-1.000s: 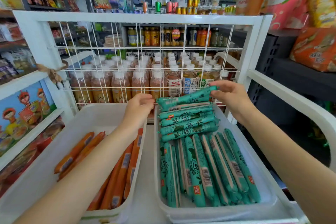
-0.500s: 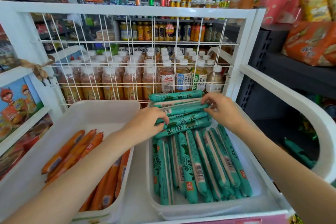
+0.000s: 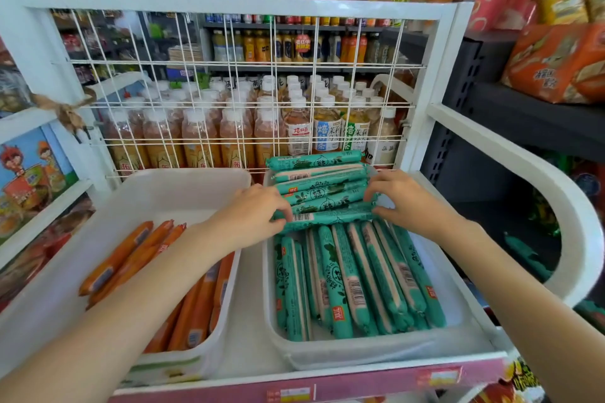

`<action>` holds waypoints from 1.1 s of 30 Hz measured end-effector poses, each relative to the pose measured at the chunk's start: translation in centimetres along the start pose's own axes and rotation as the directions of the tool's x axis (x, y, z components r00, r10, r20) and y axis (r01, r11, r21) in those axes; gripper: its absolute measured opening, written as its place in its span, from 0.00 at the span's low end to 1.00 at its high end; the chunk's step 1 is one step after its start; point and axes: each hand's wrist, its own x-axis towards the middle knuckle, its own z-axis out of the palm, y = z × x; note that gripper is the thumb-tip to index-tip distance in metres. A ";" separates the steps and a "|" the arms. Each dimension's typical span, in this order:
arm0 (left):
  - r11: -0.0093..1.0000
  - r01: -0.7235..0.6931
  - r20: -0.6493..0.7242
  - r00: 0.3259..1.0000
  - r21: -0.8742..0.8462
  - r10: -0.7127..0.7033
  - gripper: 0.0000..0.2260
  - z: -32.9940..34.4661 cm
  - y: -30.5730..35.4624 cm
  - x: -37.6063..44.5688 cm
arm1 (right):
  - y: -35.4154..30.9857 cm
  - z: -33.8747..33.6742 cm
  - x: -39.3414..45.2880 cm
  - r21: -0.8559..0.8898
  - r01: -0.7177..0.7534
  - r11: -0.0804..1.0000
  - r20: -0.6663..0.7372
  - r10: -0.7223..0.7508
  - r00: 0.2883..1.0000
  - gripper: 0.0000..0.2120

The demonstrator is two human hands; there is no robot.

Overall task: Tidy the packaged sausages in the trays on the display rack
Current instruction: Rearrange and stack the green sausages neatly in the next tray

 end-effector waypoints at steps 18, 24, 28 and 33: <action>0.992 0.045 -0.125 0.990 -0.120 -0.060 0.10 -0.3 -1.2 -3.1 | -10.1 4.9 1.0 -0.122 0.644 0.755 0.398 -0.557 0.729 0.21; 0.985 -0.020 -0.170 0.985 -0.173 -0.009 0.10 -0.7 -1.2 -3.2 | -8.0 3.8 0.3 0.088 0.473 0.877 0.126 -0.481 0.868 0.13; 0.868 -0.108 -0.245 0.969 -0.485 -0.017 0.10 -1.9 0.2 -2.5 | -6.4 0.3 0.6 0.369 0.212 0.905 -0.129 -0.176 0.976 0.06; 0.506 -0.204 -0.309 0.942 -0.838 -0.133 0.11 -3.3 2.4 -1.5 | -6.8 -1.2 -0.2 0.393 0.215 0.894 -0.099 -0.191 0.976 0.12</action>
